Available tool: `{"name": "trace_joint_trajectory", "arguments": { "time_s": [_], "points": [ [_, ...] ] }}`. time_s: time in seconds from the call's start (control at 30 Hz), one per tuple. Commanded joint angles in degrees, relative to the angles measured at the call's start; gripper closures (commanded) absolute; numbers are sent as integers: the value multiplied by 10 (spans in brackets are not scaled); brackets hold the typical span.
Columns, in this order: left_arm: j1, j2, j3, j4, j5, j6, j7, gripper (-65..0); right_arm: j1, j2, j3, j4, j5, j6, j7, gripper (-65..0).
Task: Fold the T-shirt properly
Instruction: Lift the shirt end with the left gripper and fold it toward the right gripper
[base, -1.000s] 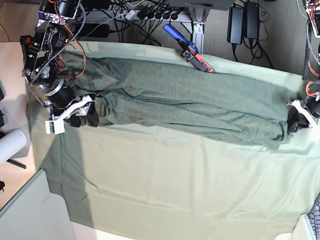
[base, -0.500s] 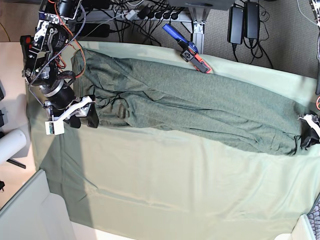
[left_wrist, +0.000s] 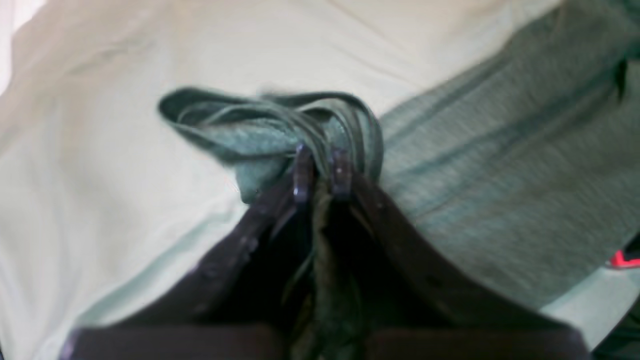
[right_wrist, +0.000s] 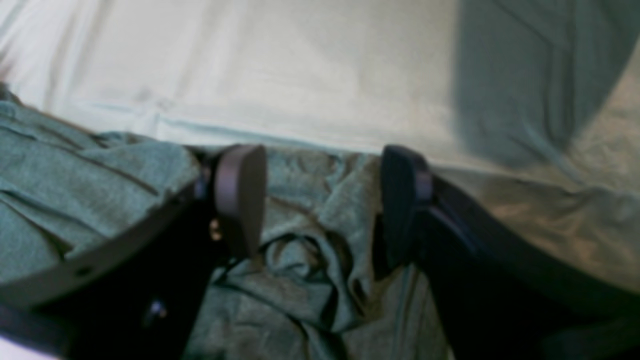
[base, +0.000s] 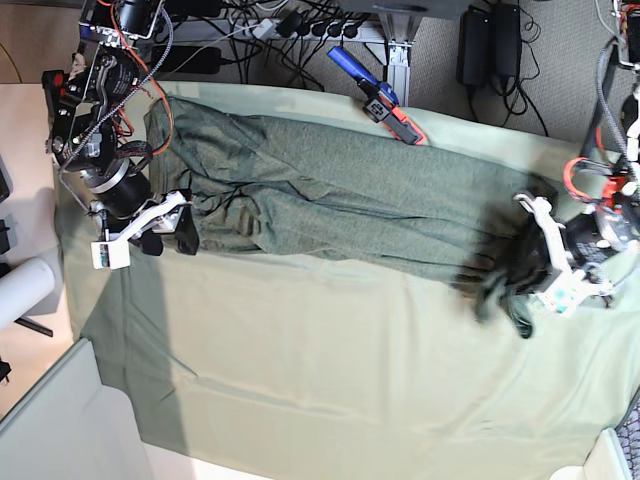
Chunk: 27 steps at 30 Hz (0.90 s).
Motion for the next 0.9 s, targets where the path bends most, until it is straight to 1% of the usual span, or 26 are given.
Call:
{"name": "trace_joint_trajectory", "arguments": {
  "time_s": [0.0, 0.13, 0.2, 0.3, 0.37, 0.47, 0.57, 0.63, 0.7, 0.83, 0.87],
  "points": [
    [-9, 6, 10, 18, -2, 9, -13, 0, 9, 9, 5, 11, 8, 0, 13, -360],
    [-9, 42, 58, 23, 6, 9, -1, 0, 11, 9, 5, 11, 8, 0, 15, -360],
    [-9, 54, 81, 23, 6, 9, 4, 0, 12, 9, 5, 11, 8, 0, 15, -360],
    [-9, 65, 116, 23, 10, 28, 3, 0, 12, 9, 5, 11, 8, 0, 15, -360],
    [-9, 71, 139, 23, 31, 41, 4, 0, 14, 9, 5, 11, 8, 0, 15, -360],
    [-9, 73, 173, 23, 43, 59, 4, 0, 19, 9, 5, 11, 8, 0, 15, -360],
    [-7, 73, 208, 23, 50, 60, 4, 0, 21, 10, 5, 11, 8, 0, 15, -360],
    [-6, 73, 227, 23, 69, 60, 5, 0, 24, 10, 5, 11, 8, 0, 15, -360],
    [-6, 73, 237, 22, 84, 68, 8, 0, 25, 10, 5, 11, 8, 0, 14, -360],
    [-6, 81, 241, 22, 79, 68, 31, 0, 25, 10, 5, 11, 8, 0, 12, -361],
    [-5, 80, 244, 22, 79, 68, 31, -82, 25, 10, 5, 11, 8, 0, 12, -361]
  ]
}}
